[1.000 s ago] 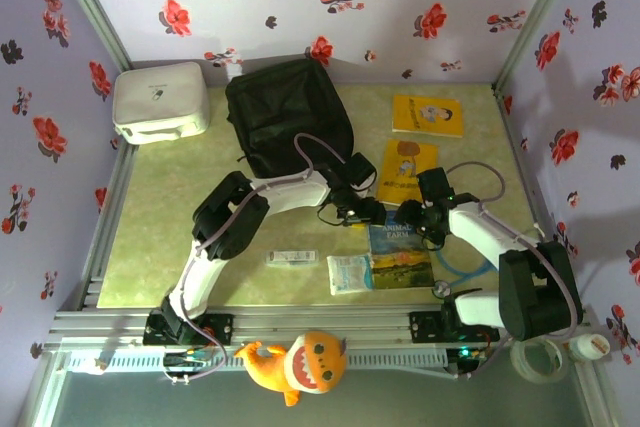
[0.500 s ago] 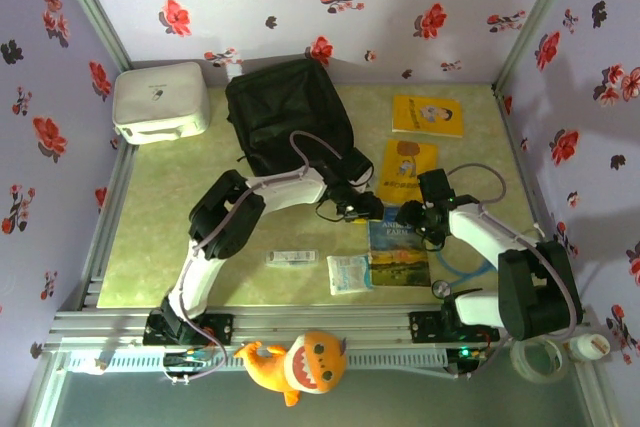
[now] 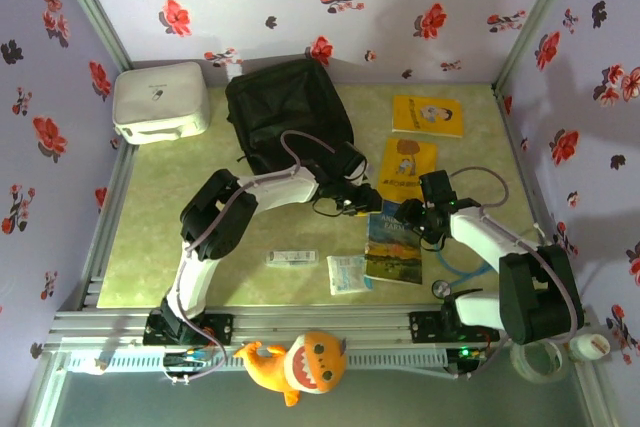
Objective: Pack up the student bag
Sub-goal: Pick up the book from the middle-right of the table.
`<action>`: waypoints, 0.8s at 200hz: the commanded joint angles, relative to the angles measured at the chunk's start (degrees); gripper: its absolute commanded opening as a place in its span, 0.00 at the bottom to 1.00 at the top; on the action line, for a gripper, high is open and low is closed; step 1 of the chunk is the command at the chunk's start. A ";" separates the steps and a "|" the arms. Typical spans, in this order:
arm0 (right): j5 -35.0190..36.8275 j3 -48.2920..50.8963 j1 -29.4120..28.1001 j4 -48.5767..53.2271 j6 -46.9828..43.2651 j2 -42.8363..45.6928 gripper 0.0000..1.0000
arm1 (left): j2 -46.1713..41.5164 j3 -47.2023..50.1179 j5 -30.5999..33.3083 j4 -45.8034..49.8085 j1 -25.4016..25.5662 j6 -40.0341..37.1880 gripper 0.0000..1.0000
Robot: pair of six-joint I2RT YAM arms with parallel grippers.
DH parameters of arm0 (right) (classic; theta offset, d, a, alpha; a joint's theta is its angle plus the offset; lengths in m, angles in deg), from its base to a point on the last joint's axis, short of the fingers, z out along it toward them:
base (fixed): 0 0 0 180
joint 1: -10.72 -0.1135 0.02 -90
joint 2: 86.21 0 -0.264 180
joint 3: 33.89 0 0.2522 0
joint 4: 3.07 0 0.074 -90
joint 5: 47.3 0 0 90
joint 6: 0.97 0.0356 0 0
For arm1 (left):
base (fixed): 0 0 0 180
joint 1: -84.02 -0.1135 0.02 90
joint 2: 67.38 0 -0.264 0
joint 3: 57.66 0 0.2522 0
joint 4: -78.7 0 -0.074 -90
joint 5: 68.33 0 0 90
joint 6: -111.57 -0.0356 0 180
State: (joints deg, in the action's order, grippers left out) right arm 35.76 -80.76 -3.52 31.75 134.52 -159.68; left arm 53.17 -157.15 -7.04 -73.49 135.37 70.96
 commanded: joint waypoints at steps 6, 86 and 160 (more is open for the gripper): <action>-5.34 1.31 -0.70 -2.09 1.70 -0.58 0.65 | 0.34 -0.68 -4.22 -3.98 0.34 -0.13 0.22; -0.97 -3.32 -0.69 -2.23 0.40 7.08 0.76 | -12.79 5.27 -3.02 -5.57 -6.43 -3.33 0.00; -14.18 -7.90 -0.69 -25.13 7.39 5.72 0.84 | -25.55 5.45 -0.79 -4.58 -18.82 -6.52 0.00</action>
State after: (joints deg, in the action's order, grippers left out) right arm 28.09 -87.49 -3.91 19.67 136.05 -153.26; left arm 31.79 -151.38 -8.83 -75.57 119.48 65.67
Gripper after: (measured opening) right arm 0.835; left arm 0.066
